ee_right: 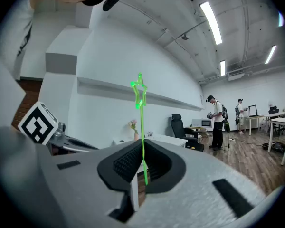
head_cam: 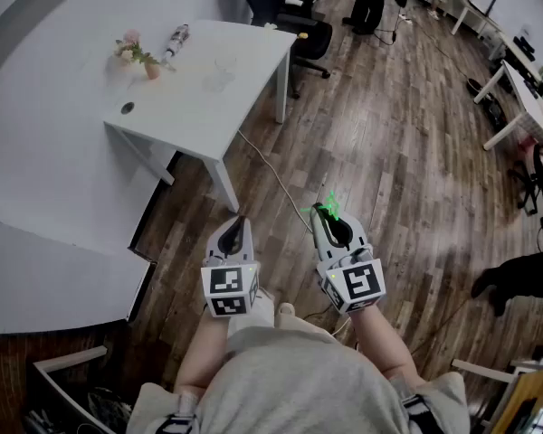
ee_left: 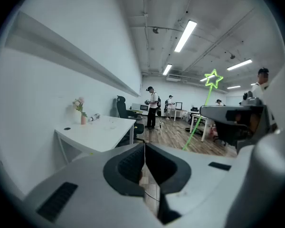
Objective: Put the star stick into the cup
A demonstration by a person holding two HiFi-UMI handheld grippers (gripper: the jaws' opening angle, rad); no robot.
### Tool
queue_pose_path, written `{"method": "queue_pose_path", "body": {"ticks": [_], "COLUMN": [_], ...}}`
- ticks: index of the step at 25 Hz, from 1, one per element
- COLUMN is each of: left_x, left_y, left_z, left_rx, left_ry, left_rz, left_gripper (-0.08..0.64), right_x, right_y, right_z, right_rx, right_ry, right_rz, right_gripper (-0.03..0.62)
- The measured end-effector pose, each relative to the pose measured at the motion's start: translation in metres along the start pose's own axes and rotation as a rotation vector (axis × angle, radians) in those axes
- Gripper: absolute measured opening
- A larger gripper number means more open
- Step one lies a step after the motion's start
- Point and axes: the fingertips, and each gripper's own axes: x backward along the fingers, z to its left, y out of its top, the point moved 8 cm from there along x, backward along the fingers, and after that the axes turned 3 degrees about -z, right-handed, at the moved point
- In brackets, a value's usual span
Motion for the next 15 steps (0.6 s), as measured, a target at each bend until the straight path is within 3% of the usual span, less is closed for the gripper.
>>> {"method": "queue_pose_path", "body": {"ticks": [4,15], "left_x": [0.036,0.076], "left_y": [0.001,-0.007], "left_z": [-0.025,-0.037], "left_rx": [-0.044,-0.036], "left_ry": [-0.031,-0.011], "left_rz": [-0.03,-0.064], "left_gripper": [0.009,0.009], "right_x": [0.039,0.075], "right_y": [0.003,0.006], "right_z": [0.011,0.03], "right_rx": [0.004,-0.02], "right_ry": [0.001,0.022], "right_rz": [-0.014,-0.025], "right_gripper": [0.009,0.009]}}
